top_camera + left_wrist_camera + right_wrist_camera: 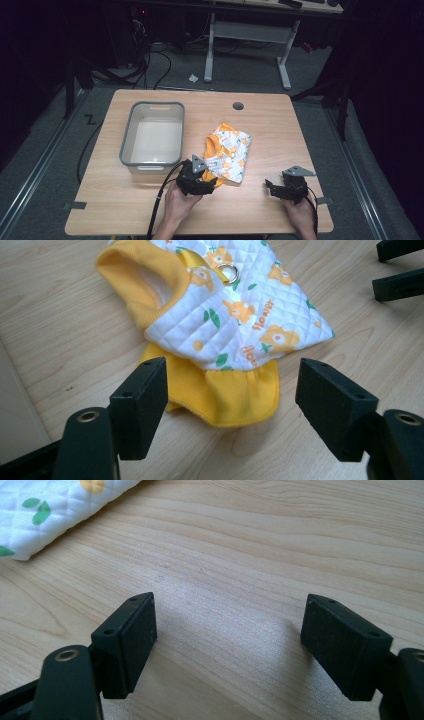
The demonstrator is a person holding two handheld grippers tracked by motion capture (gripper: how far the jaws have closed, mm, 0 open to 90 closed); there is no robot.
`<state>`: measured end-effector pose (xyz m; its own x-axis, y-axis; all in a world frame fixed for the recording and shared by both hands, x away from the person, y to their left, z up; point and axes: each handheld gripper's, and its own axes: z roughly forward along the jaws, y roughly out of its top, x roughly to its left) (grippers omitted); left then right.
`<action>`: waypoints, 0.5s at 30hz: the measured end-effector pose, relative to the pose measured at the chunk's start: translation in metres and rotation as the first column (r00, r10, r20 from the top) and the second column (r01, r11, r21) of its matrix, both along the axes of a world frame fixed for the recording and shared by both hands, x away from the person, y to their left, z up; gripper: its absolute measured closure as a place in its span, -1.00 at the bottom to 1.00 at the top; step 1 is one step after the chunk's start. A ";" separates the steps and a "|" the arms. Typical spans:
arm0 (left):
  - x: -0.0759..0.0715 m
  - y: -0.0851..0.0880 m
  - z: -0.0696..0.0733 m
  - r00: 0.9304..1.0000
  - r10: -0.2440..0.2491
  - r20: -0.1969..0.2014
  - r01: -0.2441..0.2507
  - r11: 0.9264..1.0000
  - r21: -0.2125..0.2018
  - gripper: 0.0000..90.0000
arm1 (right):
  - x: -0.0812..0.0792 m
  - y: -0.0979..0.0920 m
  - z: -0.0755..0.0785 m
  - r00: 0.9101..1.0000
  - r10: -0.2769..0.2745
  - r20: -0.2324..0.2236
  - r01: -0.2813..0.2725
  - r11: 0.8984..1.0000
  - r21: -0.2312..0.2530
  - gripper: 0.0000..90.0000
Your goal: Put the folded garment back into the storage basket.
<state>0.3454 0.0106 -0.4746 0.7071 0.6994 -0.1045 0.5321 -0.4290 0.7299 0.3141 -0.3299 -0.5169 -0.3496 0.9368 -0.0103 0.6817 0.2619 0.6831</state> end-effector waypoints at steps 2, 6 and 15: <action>0.002 -0.001 0.000 1.000 0.001 -0.003 -0.001 1.000 0.004 -0.38 | 0.000 0.000 0.000 1.000 0.000 0.000 0.000 1.000 0.000 -0.50; 0.013 -0.008 0.004 0.999 0.033 -0.009 -0.033 0.999 0.019 -0.42 | 0.000 0.000 0.000 1.000 0.000 0.000 0.000 1.000 0.000 -0.50; 0.034 -0.023 0.002 0.998 0.061 -0.035 -0.059 0.997 0.057 -0.47 | 0.000 0.000 0.000 1.000 0.001 0.000 -0.001 1.000 0.000 -0.50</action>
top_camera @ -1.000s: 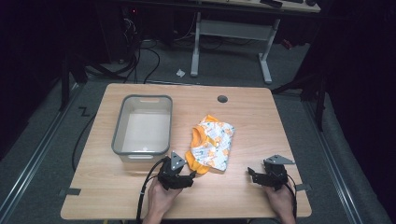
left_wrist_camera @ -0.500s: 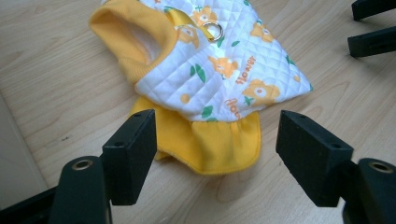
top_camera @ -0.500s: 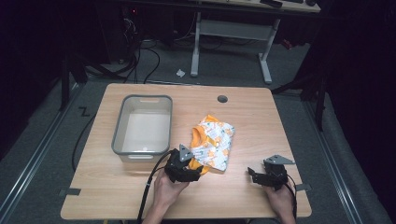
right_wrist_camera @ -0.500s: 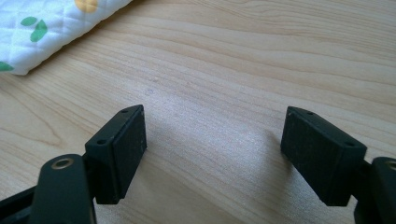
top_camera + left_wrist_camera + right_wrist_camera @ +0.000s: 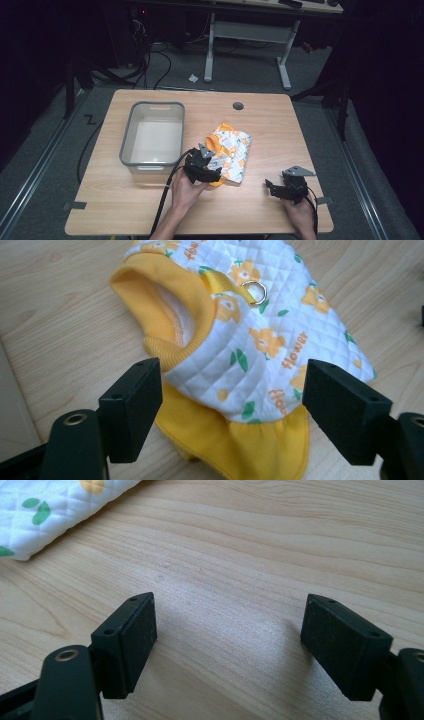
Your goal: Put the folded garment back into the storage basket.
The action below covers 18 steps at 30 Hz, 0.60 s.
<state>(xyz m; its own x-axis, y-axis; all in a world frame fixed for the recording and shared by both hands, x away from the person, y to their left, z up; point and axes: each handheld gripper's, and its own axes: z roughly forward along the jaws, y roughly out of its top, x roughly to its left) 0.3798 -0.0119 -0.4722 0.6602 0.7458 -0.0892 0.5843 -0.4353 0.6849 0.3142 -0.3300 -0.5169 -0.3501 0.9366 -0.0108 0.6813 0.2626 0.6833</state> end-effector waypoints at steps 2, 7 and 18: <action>0.004 -0.002 0.000 1.000 0.002 -0.003 -0.002 1.000 -0.002 -0.48 | 0.000 0.000 0.000 1.000 0.000 0.000 0.000 1.000 0.000 -0.50; 0.011 -0.006 0.001 1.000 0.005 -0.006 -0.005 1.000 0.002 -0.50 | 0.000 0.000 0.000 1.000 0.000 0.000 0.000 1.000 0.000 -0.50; 0.035 -0.021 -0.003 0.999 0.030 -0.017 -0.029 0.999 0.019 -0.45 | 0.000 0.000 0.000 1.000 0.000 0.000 0.000 1.000 0.000 -0.50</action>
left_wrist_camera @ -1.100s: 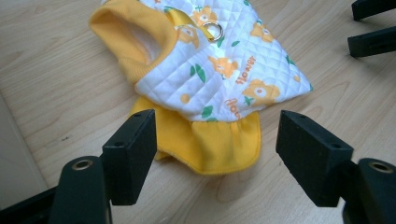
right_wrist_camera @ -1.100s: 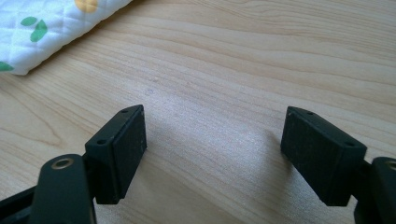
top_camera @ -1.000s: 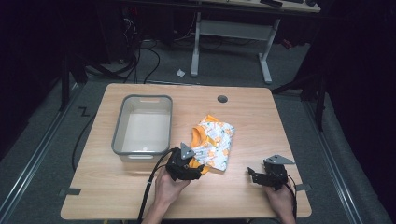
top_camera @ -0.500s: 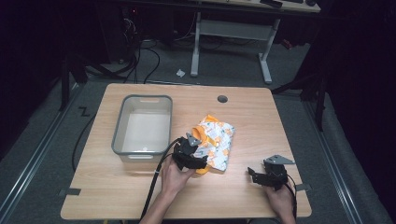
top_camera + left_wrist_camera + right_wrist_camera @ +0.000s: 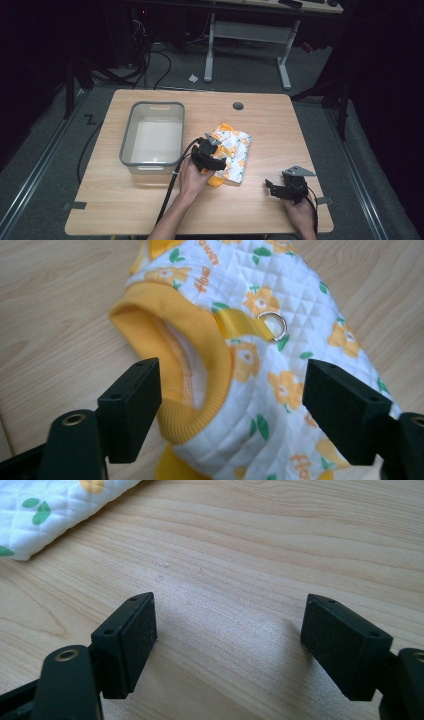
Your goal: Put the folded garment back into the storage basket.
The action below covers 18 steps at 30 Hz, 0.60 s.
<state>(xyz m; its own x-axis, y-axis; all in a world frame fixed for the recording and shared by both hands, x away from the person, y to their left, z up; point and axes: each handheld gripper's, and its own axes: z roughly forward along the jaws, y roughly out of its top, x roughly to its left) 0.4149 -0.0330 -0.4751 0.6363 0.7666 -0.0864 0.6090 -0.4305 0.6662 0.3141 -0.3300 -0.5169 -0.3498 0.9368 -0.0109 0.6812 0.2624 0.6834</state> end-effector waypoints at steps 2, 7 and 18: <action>0.004 0.000 -0.004 1.000 0.011 -0.016 -0.011 1.000 0.001 -0.45 | 0.000 0.000 0.000 1.000 0.000 0.000 0.000 1.000 0.000 -0.50; 0.009 0.001 -0.008 0.999 0.035 -0.023 -0.035 0.999 -0.003 -0.46 | 0.000 0.000 0.000 1.000 0.000 0.000 0.000 1.000 0.000 -0.50; 0.022 -0.003 -0.031 0.994 0.065 -0.090 -0.063 0.997 0.033 -0.48 | 0.000 0.000 0.000 1.000 0.000 0.000 0.000 1.000 0.000 -0.50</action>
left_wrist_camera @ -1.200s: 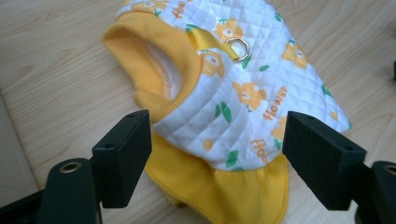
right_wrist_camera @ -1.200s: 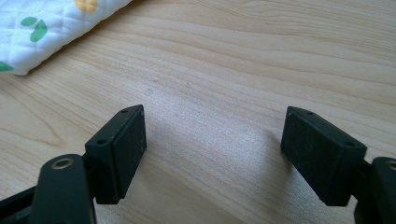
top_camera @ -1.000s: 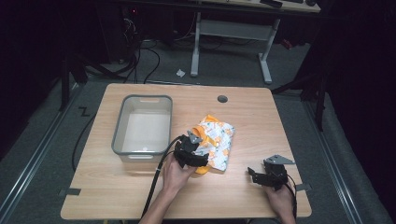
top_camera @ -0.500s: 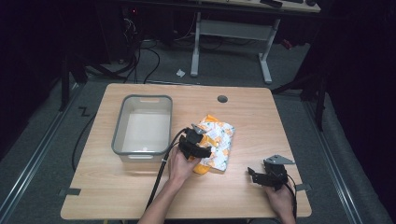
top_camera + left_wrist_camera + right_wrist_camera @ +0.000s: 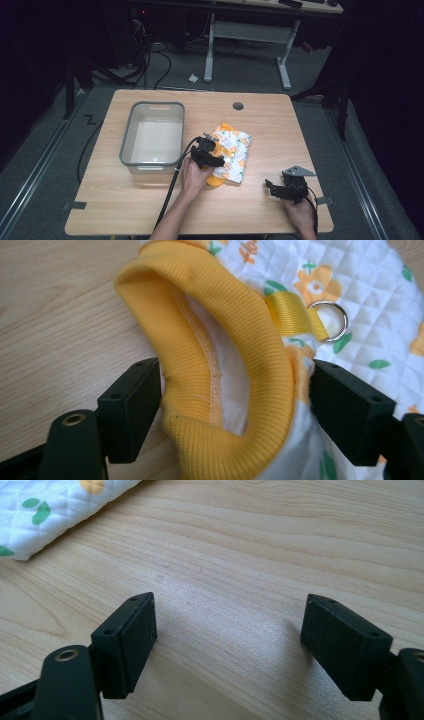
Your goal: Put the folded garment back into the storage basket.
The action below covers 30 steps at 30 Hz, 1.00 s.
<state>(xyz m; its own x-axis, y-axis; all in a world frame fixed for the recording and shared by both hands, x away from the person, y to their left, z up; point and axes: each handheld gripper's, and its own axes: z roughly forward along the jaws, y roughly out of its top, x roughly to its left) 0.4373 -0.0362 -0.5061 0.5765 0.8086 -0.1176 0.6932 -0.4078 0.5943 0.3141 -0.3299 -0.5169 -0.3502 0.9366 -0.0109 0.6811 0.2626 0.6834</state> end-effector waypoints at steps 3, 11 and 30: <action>0.002 0.000 -0.004 1.000 0.000 -0.023 0.000 1.000 -0.018 -0.47 | 0.000 0.000 0.000 1.000 0.000 0.000 0.000 1.000 0.000 -0.50; -0.002 -0.002 -0.002 0.999 -0.034 -0.025 0.033 0.999 -0.040 -0.10 | 0.000 0.000 0.000 1.000 0.000 0.000 0.000 1.000 0.000 -0.49; -0.008 0.000 0.013 0.998 -0.069 0.011 0.070 0.987 -0.141 0.63 | 0.000 0.000 0.000 1.000 0.000 0.001 0.000 1.000 0.000 -0.50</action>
